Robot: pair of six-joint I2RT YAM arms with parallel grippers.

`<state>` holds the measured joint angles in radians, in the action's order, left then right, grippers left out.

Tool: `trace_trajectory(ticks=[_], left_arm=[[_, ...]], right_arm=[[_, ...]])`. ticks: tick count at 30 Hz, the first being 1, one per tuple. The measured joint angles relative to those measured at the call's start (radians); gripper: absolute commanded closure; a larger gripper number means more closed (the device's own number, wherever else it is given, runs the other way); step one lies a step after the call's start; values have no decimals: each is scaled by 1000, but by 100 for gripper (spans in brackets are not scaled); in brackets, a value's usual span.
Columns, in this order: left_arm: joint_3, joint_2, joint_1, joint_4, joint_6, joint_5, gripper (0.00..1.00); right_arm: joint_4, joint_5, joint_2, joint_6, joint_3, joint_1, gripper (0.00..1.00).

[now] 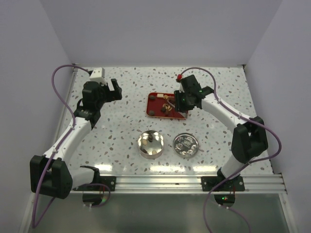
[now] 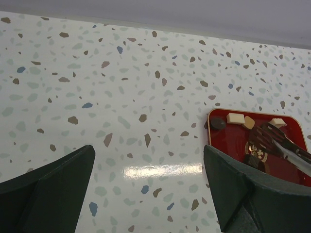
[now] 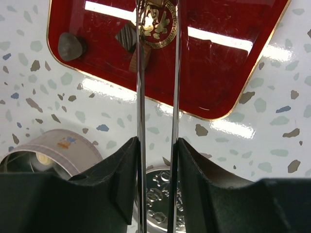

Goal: Pack the chocolate

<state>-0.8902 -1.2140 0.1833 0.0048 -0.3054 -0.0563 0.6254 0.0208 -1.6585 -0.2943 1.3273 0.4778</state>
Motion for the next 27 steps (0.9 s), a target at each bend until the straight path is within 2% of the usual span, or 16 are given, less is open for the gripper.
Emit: trace_trajectory(ticks=[5, 9, 17, 22, 27], left_arm=[[0, 0, 0, 0, 0, 0, 0], [0, 0, 0, 0, 0, 0, 0], [0, 0, 0, 0, 0, 0, 0], [0, 0, 0, 0, 0, 0, 0], [0, 0, 0, 0, 0, 0, 0]], right_arm=[[-4, -13, -30, -1, 24, 6, 65], [8, -37, -37, 0, 26, 13, 75], [14, -64, -28, 10, 25, 15, 80], [47, -53, 48, 31, 22, 15, 80], [99, -4, 196, 65, 22, 14, 80]])
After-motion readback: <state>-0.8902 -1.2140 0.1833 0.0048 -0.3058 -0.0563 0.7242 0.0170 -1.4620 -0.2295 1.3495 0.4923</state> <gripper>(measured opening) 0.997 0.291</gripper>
